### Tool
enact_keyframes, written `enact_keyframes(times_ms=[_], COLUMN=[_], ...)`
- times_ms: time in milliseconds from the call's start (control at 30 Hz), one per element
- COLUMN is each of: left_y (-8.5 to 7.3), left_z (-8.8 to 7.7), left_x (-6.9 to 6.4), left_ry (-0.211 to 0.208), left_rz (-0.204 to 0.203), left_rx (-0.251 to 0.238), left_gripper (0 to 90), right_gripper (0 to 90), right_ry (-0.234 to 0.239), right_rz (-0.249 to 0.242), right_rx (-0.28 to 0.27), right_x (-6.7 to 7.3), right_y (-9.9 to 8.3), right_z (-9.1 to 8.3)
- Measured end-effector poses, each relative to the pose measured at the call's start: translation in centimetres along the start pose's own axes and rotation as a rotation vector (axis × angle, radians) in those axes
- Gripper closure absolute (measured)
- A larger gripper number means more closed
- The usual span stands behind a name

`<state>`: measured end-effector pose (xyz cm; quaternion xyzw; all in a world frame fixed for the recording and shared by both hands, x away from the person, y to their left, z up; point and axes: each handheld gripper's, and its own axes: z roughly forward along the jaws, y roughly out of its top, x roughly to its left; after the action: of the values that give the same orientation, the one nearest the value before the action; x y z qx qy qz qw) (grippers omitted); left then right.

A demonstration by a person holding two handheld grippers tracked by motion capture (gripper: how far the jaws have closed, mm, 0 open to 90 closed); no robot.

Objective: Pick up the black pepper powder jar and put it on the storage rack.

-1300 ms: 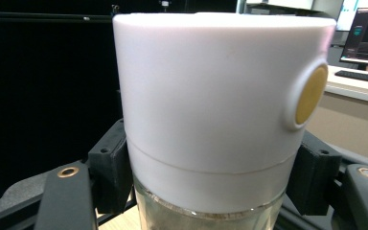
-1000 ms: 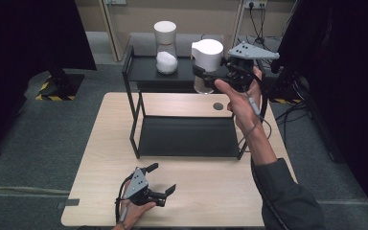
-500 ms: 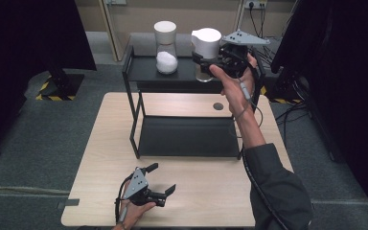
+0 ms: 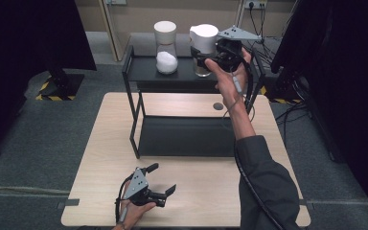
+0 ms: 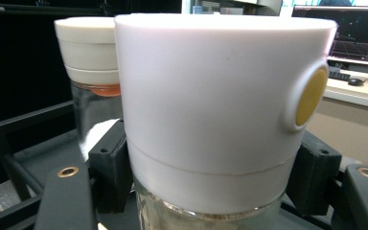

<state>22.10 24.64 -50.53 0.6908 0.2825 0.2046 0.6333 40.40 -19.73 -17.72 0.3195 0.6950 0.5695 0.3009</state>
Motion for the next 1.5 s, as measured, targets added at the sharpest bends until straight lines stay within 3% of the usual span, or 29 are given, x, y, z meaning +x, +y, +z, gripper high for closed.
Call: enact_keyframes(times_ms=[400,1267,1367,1433,1500], left_y=[0.0,-0.1,-0.1,0.0,-0.1], left_z=[0.0,0.0,0.0,0.0,0.0], left_x=[0.0,-0.1,-0.1,-0.1,-0.1], left_ry=[-0.001,-0.006,-0.005,-0.006,-0.006], left_rz=[-0.003,0.000,-0.001,0.001,-0.002], left_rx=[-0.002,-0.003,-0.003,-0.001,-0.002], left_gripper=[0.2,0.2,0.2,0.2,0.2], right_gripper=[30.9,30.4,14.7,8.1,3.9], right_ry=[-0.033,-0.050,-0.083,-0.073,-0.074], right_rz=[0.022,0.035,0.045,0.079,0.077], right_rx=[-0.010,-0.034,-0.028,-0.021,-0.019], right_x=[0.1,0.2,0.8,0.6,0.6], right_y=[-0.7,-1.9,-1.6,-1.5,-1.5], right_z=[1.9,2.7,2.6,2.4,2.0])
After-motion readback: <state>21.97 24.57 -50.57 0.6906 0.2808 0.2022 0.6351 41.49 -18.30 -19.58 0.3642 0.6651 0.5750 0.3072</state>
